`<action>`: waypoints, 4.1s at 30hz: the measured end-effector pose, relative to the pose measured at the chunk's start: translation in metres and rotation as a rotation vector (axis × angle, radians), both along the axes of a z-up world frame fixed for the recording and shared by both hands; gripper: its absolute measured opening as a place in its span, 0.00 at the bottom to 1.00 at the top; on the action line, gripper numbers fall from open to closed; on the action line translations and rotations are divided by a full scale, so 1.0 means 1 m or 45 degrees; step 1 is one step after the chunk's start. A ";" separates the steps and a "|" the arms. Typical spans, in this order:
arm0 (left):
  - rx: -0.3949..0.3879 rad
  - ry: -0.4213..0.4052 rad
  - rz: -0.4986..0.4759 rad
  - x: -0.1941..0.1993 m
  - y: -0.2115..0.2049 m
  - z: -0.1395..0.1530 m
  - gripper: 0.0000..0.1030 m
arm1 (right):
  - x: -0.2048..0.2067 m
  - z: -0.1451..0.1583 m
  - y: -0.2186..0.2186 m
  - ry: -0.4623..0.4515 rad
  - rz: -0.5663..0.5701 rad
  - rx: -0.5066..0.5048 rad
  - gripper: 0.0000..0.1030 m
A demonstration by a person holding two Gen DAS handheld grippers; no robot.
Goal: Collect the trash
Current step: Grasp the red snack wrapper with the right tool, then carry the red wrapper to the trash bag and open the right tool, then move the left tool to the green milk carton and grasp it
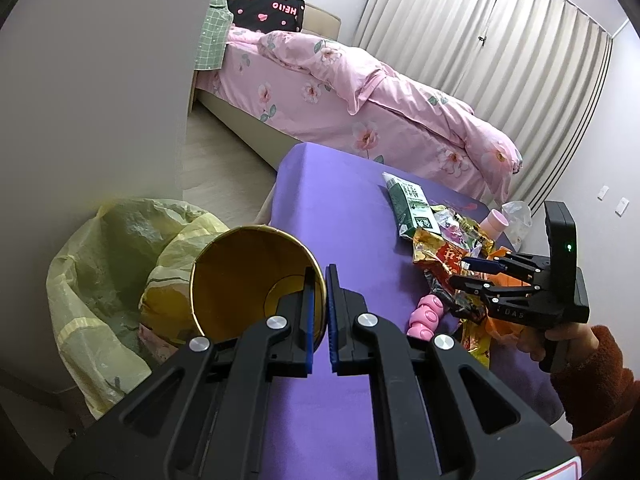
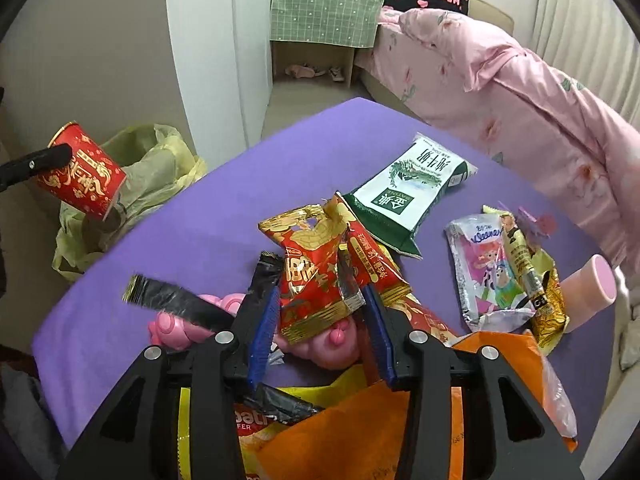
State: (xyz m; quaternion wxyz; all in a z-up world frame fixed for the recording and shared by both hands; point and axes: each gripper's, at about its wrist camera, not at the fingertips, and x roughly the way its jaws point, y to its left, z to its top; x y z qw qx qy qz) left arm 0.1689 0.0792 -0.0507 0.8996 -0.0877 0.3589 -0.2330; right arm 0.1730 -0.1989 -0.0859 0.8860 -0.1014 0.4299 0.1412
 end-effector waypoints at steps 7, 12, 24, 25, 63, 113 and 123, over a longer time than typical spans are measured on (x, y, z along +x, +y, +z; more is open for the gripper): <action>-0.006 -0.040 0.022 -0.007 0.008 0.010 0.05 | -0.014 0.032 -0.002 -0.101 0.017 0.073 0.14; -0.010 -0.065 0.044 -0.014 0.016 0.017 0.05 | -0.018 0.045 -0.003 -0.150 0.007 0.085 0.14; -0.016 -0.030 0.070 -0.009 0.022 0.008 0.05 | 0.036 0.015 -0.011 0.048 -0.045 0.168 0.51; -0.016 -0.017 0.072 -0.008 0.021 0.005 0.05 | 0.039 0.008 -0.008 0.073 -0.050 0.157 0.51; -0.010 0.150 0.249 0.046 0.104 -0.039 0.41 | 0.037 0.084 0.111 -0.141 0.202 0.204 0.17; -0.030 -0.049 0.402 0.001 0.102 0.005 0.57 | 0.015 0.092 0.112 -0.179 0.198 0.190 0.56; -0.091 -0.116 -0.087 0.041 -0.032 0.010 0.58 | -0.027 0.095 -0.017 -0.305 -0.151 0.131 0.56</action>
